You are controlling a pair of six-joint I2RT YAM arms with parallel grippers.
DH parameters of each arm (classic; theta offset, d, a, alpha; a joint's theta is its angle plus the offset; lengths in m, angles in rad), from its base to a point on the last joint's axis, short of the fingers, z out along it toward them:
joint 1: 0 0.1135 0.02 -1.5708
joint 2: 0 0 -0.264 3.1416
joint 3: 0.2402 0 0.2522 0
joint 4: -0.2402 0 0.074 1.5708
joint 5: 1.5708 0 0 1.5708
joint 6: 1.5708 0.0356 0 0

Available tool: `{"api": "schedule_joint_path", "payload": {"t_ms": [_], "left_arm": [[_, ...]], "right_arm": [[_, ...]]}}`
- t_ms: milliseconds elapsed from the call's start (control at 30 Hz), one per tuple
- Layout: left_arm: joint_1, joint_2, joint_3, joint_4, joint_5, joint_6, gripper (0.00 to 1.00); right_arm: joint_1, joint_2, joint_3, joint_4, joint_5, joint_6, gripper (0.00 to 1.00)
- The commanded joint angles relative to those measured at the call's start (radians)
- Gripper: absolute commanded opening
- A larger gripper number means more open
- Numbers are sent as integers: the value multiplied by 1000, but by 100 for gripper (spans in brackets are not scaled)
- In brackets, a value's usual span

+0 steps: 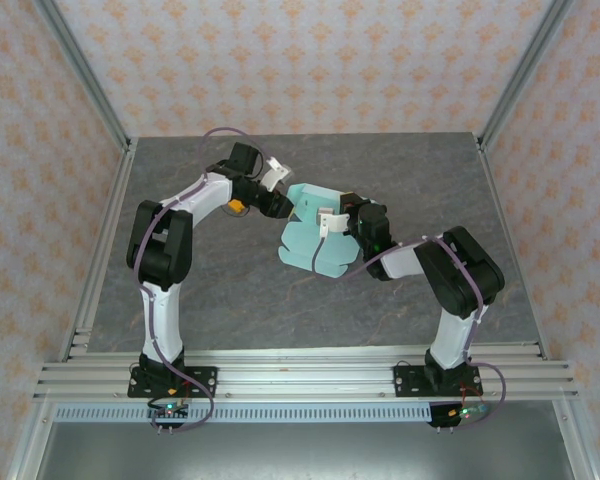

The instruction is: Fold the paper box

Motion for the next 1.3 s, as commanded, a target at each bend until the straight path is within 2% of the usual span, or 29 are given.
{"api": "schedule_joint_path", "payload": {"t_ms": [0, 167, 467, 567, 633, 733, 867, 1033, 1267], "left_arm": [[-2, -16, -5, -18, 11, -5, 41], [29, -87, -58, 29, -78, -73, 43], [147, -166, -109, 56, -55, -153, 46], [165, -134, -64, 42, -187, -209, 45], [162, -68, 19, -23, -221, -211, 43], [144, 20, 120, -92, -222, -185, 43], [94, 97, 206, -162, -186, -83, 45], [44, 121, 229, -160, -124, 11, 46], [29, 156, 288, -202, -37, 66, 47]], "right_arm": [[-9, -3, 23, -38, -5, 7, 0], [-11, -11, 22, -37, -6, 6, 0], [-13, -14, 21, -39, -2, 9, 0], [-12, -15, 23, -36, -3, 10, 0], [-11, -14, 27, -36, -4, 10, 0], [-12, -13, 30, -36, -6, 14, 0], [-12, -13, 32, -36, -2, 13, 0], [-11, -20, 40, -61, -4, 17, 0], [-20, -5, 60, -64, -40, 25, 0]]}}
